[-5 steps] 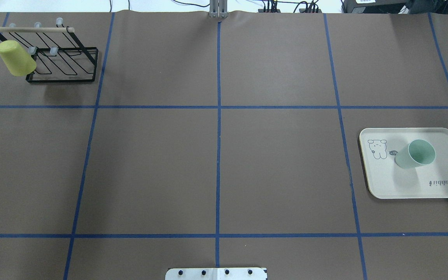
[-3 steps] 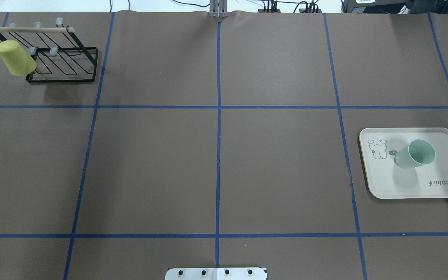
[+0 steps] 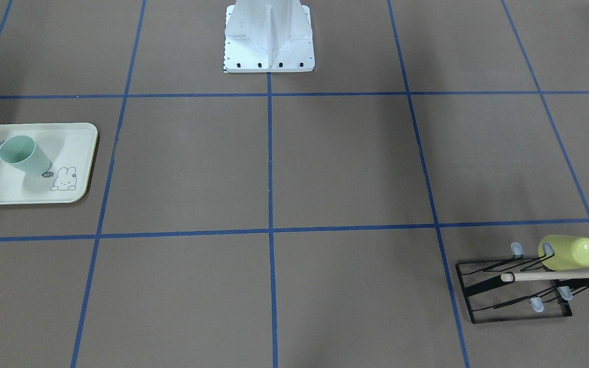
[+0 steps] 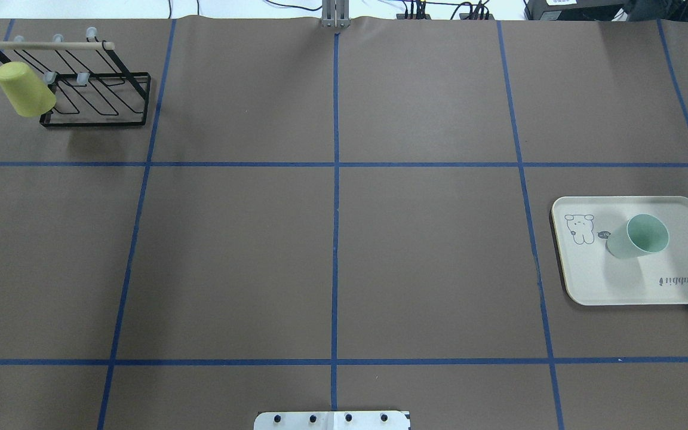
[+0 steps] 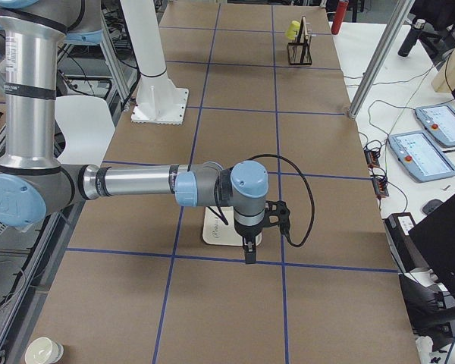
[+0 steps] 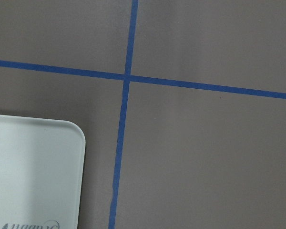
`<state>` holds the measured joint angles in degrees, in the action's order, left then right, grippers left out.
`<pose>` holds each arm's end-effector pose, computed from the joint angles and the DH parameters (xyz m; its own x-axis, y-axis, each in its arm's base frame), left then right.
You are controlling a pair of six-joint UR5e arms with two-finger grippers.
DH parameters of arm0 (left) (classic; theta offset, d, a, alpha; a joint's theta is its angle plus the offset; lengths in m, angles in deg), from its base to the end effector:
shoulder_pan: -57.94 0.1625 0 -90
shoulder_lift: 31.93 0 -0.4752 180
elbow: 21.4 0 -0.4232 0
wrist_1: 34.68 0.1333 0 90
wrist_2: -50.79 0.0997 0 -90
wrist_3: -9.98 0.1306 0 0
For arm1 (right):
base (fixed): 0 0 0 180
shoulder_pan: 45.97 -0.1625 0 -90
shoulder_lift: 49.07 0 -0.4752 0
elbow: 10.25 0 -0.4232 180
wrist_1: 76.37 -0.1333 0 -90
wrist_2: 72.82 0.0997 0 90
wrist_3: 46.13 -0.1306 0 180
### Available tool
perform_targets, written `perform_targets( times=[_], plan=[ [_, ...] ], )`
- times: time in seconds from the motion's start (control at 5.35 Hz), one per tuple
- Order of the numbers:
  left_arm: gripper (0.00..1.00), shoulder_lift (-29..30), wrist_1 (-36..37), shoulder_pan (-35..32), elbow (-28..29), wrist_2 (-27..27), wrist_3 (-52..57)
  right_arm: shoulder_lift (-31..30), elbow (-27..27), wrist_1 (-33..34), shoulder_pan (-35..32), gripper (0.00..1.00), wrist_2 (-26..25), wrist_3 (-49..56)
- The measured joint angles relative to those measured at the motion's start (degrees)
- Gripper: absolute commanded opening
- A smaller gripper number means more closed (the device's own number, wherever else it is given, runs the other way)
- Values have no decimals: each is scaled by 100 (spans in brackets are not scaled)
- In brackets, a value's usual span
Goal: Left arm grabs green cup and hands to right arm on tray
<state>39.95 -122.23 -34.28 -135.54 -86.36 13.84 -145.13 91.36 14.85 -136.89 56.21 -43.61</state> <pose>-0.0522 -0.3764 0.6522 0.6824 0.0864 -0.7259 -0.0073 0.9938 0.1114 0.0587 -0.4772 0.6878 0.7774 -0.0789 0.6240 0.0182 0.9945 0.1030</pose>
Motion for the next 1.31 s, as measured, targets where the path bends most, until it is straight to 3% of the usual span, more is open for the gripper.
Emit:
perform_targets(
  times=[0.56, 1.31],
  plan=[
    [100, -16, -8, -7, 2, 7, 0, 50, 32, -450, 113, 100, 20, -573],
    [100, -25, 1, -5, 52, 13, 0, 27, -3, -489, 157, 100, -25, -577]
  ],
)
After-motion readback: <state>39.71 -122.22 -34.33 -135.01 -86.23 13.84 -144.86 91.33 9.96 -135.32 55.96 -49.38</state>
